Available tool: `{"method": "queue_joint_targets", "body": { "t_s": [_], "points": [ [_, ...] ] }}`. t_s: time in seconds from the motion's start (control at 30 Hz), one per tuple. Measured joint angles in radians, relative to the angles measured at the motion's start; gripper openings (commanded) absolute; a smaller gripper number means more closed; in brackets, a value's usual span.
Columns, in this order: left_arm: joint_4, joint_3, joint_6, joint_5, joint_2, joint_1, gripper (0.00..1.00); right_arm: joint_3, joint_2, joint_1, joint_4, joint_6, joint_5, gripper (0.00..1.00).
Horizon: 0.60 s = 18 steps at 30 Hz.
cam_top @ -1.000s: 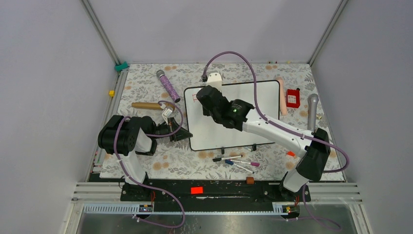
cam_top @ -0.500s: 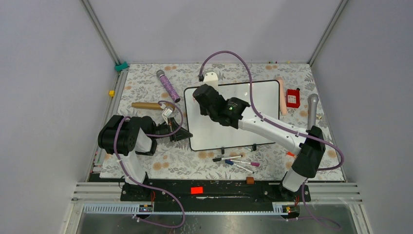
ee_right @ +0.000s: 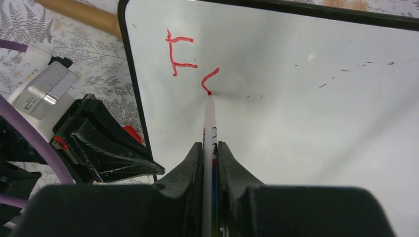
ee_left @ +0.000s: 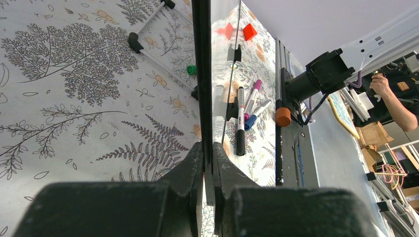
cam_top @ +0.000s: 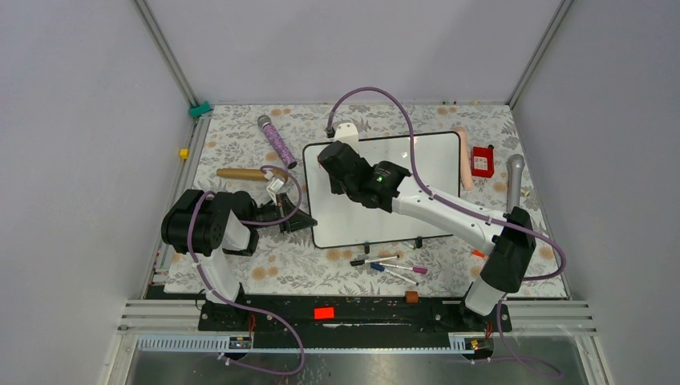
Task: Write a sentence on the whiteboard
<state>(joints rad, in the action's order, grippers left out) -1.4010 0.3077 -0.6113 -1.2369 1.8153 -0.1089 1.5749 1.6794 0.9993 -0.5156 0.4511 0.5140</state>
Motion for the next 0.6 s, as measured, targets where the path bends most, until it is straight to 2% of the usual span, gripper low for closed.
{"method": "queue_joint_targets", "body": {
  "t_s": [0.6],
  "points": [
    [0.000,0.000,-0.003,-0.001,0.000,0.000,0.00,0.049,0.007,-0.013,-0.057,-0.004,0.044,0.00]
  ]
}}
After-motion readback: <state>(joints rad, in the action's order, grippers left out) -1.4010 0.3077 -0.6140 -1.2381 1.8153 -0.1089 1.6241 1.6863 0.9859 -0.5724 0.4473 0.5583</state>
